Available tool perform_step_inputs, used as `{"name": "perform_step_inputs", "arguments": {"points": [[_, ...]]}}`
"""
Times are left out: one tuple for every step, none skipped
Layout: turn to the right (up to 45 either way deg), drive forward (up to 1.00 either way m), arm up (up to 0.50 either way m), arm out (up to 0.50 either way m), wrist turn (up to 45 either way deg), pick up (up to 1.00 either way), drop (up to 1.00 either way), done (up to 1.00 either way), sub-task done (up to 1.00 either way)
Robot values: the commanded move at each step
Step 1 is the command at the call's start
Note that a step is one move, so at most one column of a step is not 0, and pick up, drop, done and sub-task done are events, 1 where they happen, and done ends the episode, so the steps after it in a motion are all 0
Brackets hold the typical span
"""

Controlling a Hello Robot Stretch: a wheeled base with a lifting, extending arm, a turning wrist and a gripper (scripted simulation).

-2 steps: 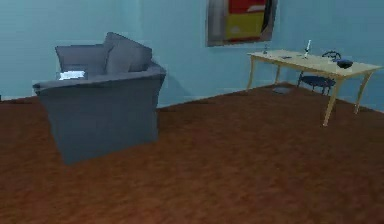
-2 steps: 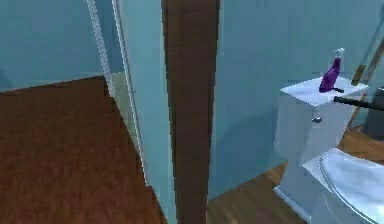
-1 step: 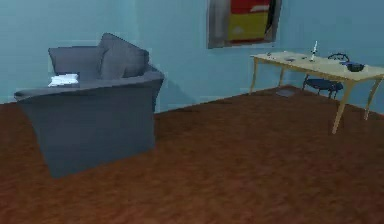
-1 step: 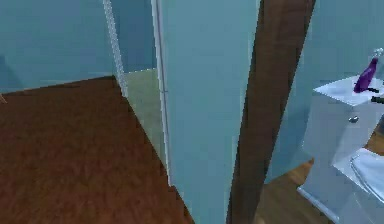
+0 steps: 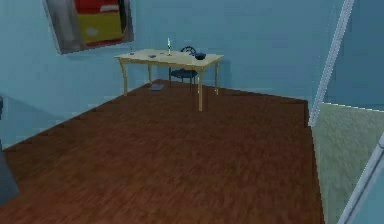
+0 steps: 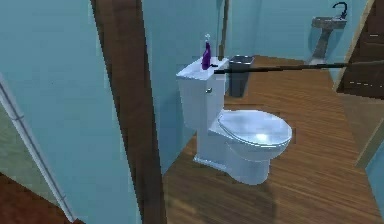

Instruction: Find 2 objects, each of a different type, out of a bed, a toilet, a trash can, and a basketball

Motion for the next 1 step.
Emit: {"name": "perform_step_inputs", "arguments": {"points": [[0.0,0.10,0.00,0.00,0.0,0.00,0.00,0.00,0.00]]}}
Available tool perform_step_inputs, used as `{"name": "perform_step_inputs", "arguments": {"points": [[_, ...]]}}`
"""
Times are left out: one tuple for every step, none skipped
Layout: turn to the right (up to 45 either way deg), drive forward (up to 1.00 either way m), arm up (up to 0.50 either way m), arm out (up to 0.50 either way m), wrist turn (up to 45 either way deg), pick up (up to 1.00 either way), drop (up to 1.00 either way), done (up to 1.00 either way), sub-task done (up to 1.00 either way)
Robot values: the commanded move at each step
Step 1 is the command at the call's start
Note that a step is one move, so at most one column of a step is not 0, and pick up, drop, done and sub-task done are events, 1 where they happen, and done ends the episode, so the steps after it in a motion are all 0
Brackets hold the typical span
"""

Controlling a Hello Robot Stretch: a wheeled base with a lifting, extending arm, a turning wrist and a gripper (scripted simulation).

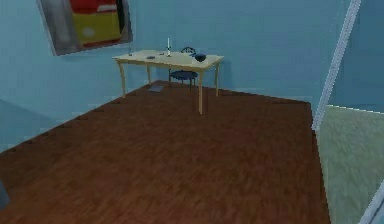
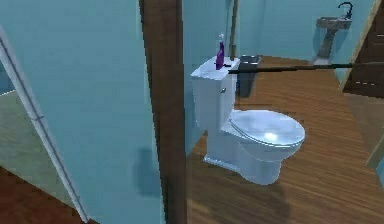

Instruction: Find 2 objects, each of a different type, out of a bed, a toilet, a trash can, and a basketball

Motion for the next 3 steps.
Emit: {"name": "perform_step_inputs", "arguments": {"points": [[24.0,0.00,0.00,0.00,0.0,0.00,0.00,0.00,0.00],[0.0,1.00,0.00,0.00,0.0,0.00,0.00,0.00,0.00],[3.0,0.00,0.00,0.00,0.0,0.00,0.00,0.00,0.00]]}}
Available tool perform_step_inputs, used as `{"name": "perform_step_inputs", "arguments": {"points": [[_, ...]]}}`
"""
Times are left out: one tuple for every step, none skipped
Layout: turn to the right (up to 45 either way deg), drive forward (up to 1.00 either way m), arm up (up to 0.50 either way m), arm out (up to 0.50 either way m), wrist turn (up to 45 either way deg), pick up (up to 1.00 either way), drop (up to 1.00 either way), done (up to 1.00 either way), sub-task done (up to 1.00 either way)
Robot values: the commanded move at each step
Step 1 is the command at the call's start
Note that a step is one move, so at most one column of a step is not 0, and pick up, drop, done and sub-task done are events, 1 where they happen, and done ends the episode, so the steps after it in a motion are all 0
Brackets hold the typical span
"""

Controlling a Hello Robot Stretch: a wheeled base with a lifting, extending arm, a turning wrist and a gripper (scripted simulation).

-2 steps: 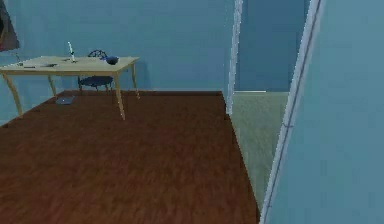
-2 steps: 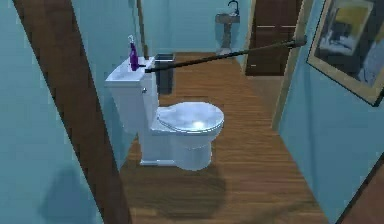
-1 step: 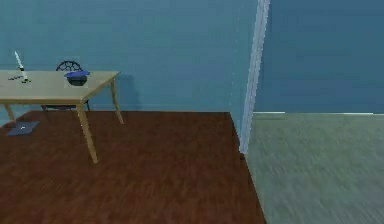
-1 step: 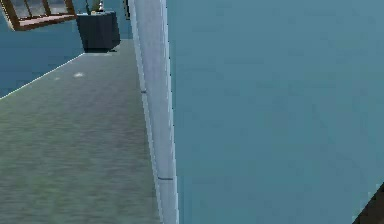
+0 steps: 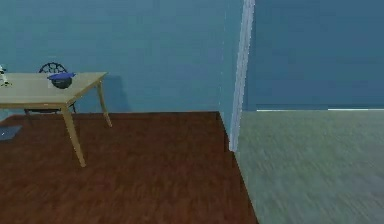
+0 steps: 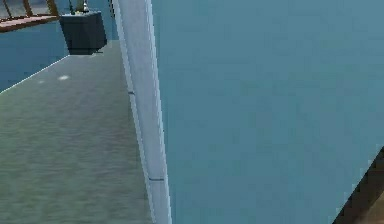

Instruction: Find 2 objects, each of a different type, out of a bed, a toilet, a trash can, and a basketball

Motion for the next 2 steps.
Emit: {"name": "perform_step_inputs", "arguments": {"points": [[0.0,0.20,0.00,0.00,0.0,0.00,0.00,0.00,0.00],[45.0,0.00,0.00,0.00,0.0,0.00,0.00,0.00,0.00]]}}
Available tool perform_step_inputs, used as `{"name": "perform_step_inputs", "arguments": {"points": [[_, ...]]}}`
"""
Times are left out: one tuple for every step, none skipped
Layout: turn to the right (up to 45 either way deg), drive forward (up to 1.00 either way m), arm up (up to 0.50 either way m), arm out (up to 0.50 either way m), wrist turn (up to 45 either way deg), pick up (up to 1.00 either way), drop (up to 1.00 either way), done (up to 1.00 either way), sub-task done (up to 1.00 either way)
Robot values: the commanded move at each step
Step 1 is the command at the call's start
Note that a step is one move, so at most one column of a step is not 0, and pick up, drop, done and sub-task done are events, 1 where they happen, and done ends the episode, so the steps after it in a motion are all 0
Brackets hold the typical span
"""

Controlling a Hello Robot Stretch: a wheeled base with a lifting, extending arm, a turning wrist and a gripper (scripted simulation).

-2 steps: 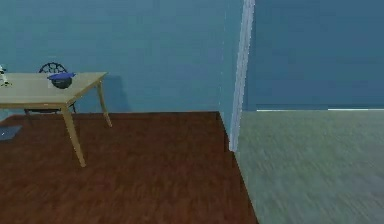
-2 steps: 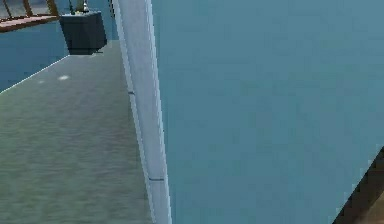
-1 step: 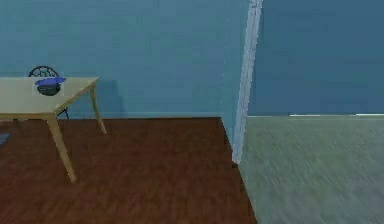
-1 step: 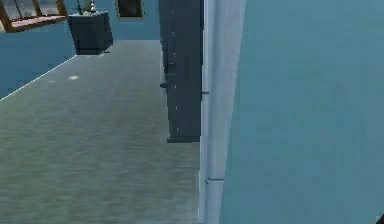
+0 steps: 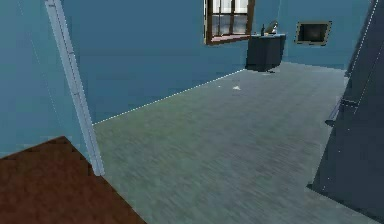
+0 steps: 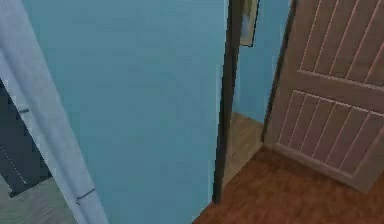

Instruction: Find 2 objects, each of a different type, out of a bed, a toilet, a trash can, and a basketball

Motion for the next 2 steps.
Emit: {"name": "perform_step_inputs", "arguments": {"points": [[18.0,0.00,0.00,0.00,0.0,0.00,0.00,0.00,0.00],[0.0,1.00,0.00,0.00,0.0,0.00,0.00,0.00,0.00]]}}
